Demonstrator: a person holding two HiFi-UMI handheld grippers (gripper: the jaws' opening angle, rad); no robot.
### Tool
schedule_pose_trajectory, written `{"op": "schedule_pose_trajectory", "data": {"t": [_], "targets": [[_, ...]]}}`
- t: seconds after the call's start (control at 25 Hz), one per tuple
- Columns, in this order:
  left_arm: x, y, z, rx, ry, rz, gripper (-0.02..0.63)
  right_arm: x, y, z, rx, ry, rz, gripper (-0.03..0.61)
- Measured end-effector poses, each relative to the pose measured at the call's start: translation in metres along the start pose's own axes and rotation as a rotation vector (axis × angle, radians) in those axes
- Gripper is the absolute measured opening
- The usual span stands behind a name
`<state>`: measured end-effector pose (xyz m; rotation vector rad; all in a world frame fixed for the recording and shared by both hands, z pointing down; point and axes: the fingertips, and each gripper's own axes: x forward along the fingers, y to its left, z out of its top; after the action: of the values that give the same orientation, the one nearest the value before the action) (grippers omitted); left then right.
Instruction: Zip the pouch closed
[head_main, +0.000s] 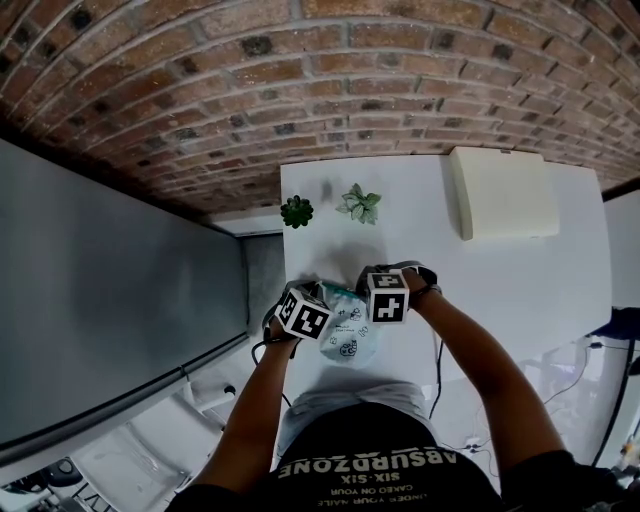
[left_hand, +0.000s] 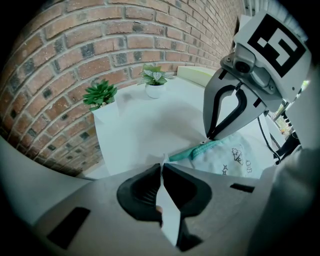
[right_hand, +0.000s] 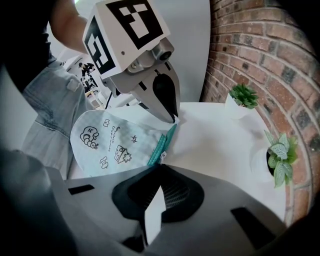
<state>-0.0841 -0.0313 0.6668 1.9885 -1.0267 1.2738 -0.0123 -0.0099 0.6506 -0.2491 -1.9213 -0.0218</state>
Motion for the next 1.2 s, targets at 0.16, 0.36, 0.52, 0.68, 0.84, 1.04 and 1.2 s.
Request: {"op": "schedule_pose_trajectory", "data": {"t": [0.16,0.36,0.52,0.68,0.84,1.04,1.2], "targets": [[0.001,0.000,0.000,-0.002,0.000,0.000,0.018,0.001,0.000,-0.006,-0.009,0.014,-0.007,0.000],[0.001,0.001,0.000,-0.004,-0.003,-0.002,0.018,-0.001,0.001,-0.012,0.023,-0.001,-0.004,0.000],[0.001,0.001,0.000,-0.005,-0.006,0.001,0.018,0.000,0.001,-0.012,0.025,-0.009,-0.007,0.000],[0.002,0.003,-0.001,-0.005,-0.001,0.013,0.018,-0.003,0.001,-0.011,0.026,-0.016,-0.006,0.000],[0.003,0.004,-0.002,-0.005,-0.003,0.020,0.018,-0.004,0.004,-0.013,0.008,-0.003,-0.004,0.000],[0.001,0.005,-0.002,-0.005,-0.001,0.019,0.018,-0.006,0.005,-0.015,0.014,-0.011,-0.012,0.000],[0.000,0.001,0.000,-0.008,-0.005,0.003,0.018,-0.006,0.007,-0.015,0.014,-0.010,-0.016,0.000]]}}
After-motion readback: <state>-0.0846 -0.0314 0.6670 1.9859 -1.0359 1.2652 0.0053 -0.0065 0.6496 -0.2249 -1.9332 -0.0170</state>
